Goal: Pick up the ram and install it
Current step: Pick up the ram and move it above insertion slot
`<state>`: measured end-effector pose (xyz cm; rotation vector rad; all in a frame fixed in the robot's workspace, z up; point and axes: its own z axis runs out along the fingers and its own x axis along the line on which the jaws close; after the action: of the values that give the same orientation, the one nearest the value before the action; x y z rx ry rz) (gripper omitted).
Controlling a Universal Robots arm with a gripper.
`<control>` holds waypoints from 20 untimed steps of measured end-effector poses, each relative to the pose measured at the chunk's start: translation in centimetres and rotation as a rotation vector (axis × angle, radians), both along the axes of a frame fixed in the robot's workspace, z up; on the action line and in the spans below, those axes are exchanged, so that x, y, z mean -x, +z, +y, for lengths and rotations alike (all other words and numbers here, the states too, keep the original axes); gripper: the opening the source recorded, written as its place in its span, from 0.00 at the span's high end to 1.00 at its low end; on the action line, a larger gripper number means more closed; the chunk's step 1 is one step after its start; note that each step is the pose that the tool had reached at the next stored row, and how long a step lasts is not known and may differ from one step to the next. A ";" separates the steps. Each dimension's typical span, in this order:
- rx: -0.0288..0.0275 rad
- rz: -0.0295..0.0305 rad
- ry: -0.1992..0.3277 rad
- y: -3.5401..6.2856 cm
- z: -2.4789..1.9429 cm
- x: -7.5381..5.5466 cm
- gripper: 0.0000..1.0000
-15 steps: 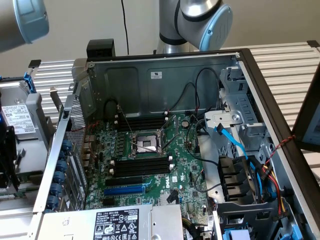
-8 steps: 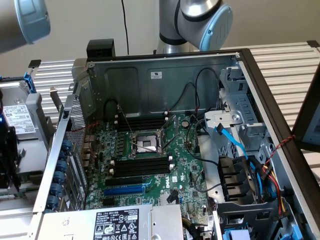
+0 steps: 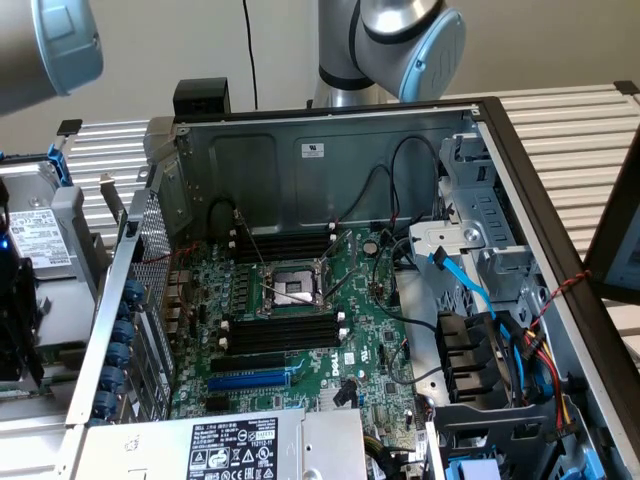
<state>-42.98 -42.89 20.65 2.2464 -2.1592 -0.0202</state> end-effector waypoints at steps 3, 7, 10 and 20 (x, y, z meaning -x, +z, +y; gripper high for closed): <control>-0.0002 -0.0003 0.001 -0.02 0.01 0.0 0.81; -0.0010 -0.0018 0.015 -0.05 0.01 -0.3 0.81; -0.0019 -0.0031 0.020 -0.19 0.01 -0.3 0.81; -0.0112 -0.0038 0.022 -0.50 0.13 -0.3 0.81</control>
<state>-42.65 -42.76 20.15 2.2780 -2.1412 -0.0276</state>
